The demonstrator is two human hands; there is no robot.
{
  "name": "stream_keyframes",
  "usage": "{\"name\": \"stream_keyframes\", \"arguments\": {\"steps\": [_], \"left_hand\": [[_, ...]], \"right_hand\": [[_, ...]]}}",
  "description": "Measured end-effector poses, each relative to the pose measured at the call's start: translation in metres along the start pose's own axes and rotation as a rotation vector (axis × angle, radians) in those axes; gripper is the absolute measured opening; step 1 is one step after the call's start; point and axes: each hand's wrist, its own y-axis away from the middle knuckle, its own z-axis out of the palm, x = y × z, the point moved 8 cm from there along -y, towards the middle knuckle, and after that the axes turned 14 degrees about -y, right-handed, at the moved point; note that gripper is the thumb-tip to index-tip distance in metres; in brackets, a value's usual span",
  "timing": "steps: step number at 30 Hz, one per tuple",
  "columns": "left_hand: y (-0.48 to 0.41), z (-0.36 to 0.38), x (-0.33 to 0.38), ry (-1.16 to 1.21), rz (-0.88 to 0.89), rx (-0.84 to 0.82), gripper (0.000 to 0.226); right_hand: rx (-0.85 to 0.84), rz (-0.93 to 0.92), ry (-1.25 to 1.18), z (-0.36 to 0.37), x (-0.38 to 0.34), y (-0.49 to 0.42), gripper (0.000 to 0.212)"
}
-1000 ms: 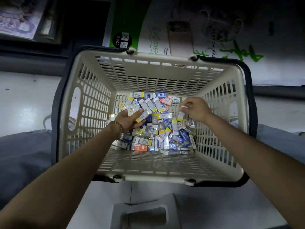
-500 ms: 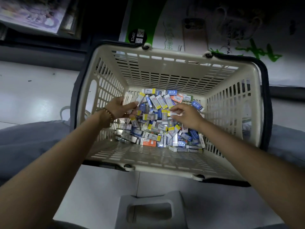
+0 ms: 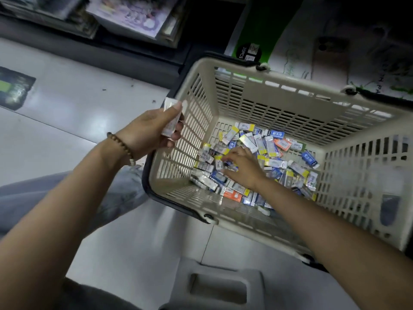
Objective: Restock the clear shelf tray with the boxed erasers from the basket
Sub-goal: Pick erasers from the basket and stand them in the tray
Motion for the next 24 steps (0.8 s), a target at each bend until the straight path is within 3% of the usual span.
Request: {"name": "stream_keyframes", "arguments": {"steps": [3, 7, 12, 16, 19, 24], "left_hand": [[0.009, -0.013, -0.012, 0.085, 0.03, 0.02, 0.041], [0.013, -0.022, -0.023, 0.198, 0.05, 0.054, 0.043], [0.016, -0.019, -0.021, 0.233, 0.079, 0.068, 0.036], [0.016, -0.017, -0.018, 0.219, 0.06, 0.095, 0.03], [0.017, -0.017, -0.017, 0.248, 0.054, 0.1, 0.029], [0.019, -0.016, -0.016, 0.294, 0.043, 0.105, 0.028]], "right_hand": [[-0.133, 0.029, -0.189, 0.031, -0.018, -0.005, 0.039], [-0.247, 0.102, -0.022, 0.058, -0.021, -0.013, 0.046], [-0.189, 0.141, 0.195, 0.056, -0.021, -0.012, 0.042], [-0.049, 0.169, 0.072, 0.058, -0.021, -0.003, 0.043], [-0.062, 0.226, -0.068, 0.069, -0.02, 0.001, 0.054], [-0.145, 0.276, -0.22, 0.077, -0.031, -0.01, 0.023]]}}
